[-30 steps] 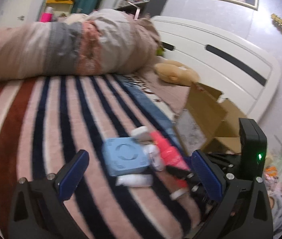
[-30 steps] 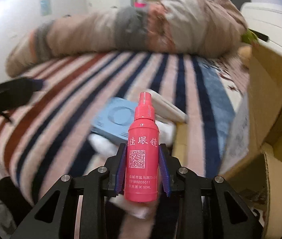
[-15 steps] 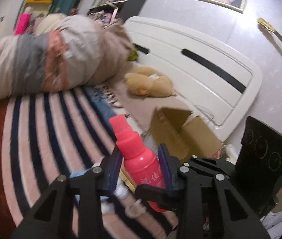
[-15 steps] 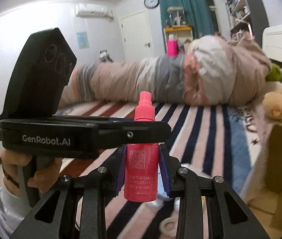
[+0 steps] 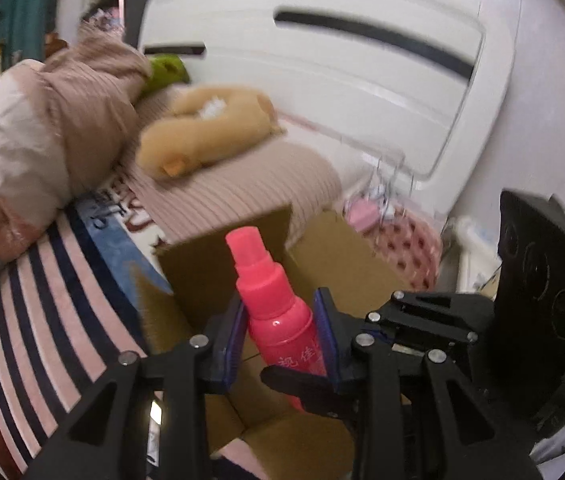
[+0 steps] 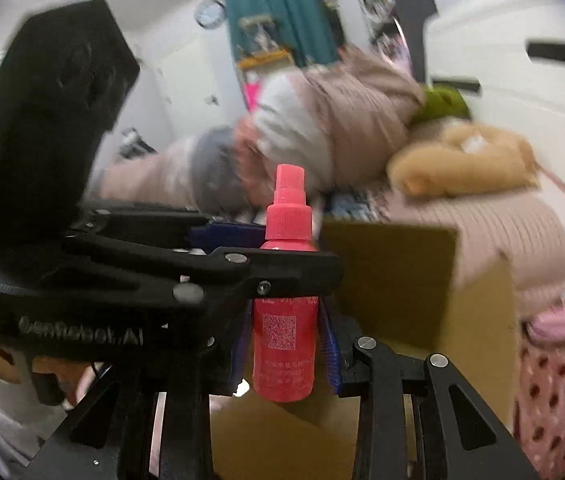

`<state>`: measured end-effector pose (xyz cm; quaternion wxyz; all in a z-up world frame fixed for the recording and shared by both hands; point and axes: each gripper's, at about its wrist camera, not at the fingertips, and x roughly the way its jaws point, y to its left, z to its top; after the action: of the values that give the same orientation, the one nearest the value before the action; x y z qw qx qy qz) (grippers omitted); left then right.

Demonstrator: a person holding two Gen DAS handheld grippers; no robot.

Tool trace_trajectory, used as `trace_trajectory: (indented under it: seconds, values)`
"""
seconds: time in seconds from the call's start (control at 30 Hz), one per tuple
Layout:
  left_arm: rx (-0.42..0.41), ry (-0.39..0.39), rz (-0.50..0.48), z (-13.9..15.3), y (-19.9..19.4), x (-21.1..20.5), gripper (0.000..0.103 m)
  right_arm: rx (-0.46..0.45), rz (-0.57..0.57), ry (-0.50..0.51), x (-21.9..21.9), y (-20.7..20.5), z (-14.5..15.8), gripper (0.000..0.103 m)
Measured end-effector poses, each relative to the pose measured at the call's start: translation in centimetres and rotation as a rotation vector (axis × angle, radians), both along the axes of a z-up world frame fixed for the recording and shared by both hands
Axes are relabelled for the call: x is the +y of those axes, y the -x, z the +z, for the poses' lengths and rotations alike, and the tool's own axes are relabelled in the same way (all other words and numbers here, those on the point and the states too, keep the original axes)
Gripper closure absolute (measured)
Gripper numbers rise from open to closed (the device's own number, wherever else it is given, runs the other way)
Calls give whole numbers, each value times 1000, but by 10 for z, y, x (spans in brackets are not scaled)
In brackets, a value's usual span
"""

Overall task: Organize rigid objects
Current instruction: 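Carry the pink spray bottle with the right gripper into the cardboard box, then open the right gripper and return it to the items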

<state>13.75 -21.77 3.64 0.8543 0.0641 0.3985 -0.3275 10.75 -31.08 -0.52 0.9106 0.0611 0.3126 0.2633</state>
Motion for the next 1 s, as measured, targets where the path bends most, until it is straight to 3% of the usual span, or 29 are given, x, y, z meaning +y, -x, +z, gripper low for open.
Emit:
trace_trajectory:
  seconds: [0.1, 0.17, 0.27, 0.37, 0.47, 0.57, 0.73, 0.93, 1.0]
  values:
    - [60, -47, -1, -20, -10, -13, 72, 75, -2, 21, -8, -10, -17, 76]
    - [68, -70, 18, -24, -12, -13, 55, 98, -24, 66, -10, -17, -23, 76]
    - [37, -52, 24, -17, -9, -7, 40, 106, -32, 84, -9, -19, -28, 76]
    - [6, -7, 54, 0, -2, 14, 39, 62, -35, 63, -10, -7, -19, 76]
    - [-27, 36, 134, 19, 9, 50, 38, 5, 36, 5, 2, 12, -1, 76]
    - [-78, 41, 228, 33, 24, 91, 30, -37, 151, -41, 31, 23, 19, 76]
    - [-158, -16, 405, 35, 58, 170, 26, -39, 318, -28, 107, 32, 29, 76]
    - [-109, -19, 545, -11, 81, 252, 25, 85, 405, 44, 192, 10, -11, 70]
    - [-82, 4, 564, -27, 86, 267, 25, 115, 381, 79, 208, -2, -30, 62]
